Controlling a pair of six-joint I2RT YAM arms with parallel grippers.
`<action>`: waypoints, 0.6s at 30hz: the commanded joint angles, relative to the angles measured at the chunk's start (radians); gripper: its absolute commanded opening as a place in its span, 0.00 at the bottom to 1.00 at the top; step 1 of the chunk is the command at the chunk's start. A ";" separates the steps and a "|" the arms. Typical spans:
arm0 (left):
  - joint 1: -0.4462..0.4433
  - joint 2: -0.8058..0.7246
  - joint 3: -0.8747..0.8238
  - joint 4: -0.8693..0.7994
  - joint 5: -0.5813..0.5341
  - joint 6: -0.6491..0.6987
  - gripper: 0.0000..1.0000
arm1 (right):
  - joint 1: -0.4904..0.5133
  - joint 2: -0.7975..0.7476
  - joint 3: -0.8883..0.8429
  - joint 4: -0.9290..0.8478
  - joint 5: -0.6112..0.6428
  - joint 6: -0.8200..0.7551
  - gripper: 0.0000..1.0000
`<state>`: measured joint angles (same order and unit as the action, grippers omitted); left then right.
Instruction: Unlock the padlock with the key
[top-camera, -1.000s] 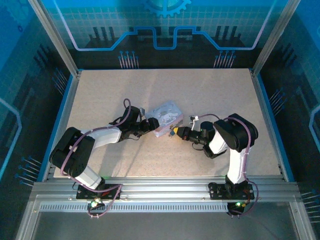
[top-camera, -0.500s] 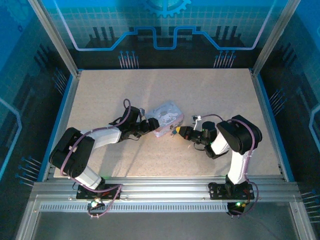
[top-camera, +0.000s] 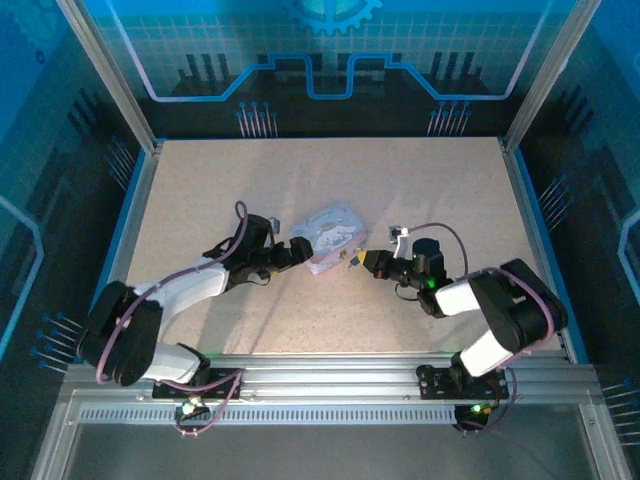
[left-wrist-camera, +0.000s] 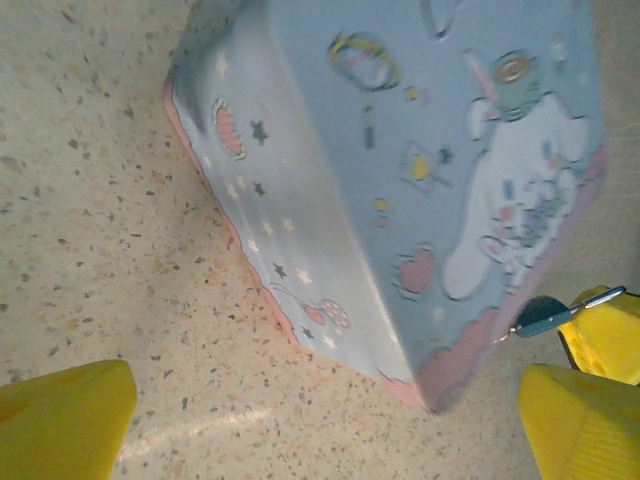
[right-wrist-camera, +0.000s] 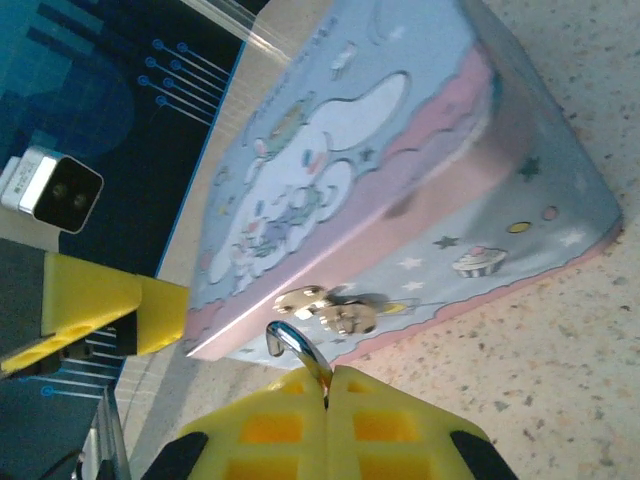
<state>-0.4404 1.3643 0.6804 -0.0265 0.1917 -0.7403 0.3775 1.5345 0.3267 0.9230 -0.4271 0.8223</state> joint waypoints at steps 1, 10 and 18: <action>0.011 -0.104 -0.028 -0.082 -0.054 0.048 0.99 | -0.007 -0.135 0.009 -0.272 -0.003 -0.099 0.02; 0.017 -0.312 -0.121 -0.106 -0.095 0.056 0.99 | 0.096 -0.520 0.126 -1.007 0.078 -0.280 0.02; 0.017 -0.330 -0.151 -0.109 -0.081 0.046 0.99 | 0.222 -0.617 0.216 -1.449 0.172 -0.265 0.02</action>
<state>-0.4282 1.0496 0.5499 -0.1196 0.1162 -0.7048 0.5644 0.9386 0.5140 -0.2710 -0.2981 0.5632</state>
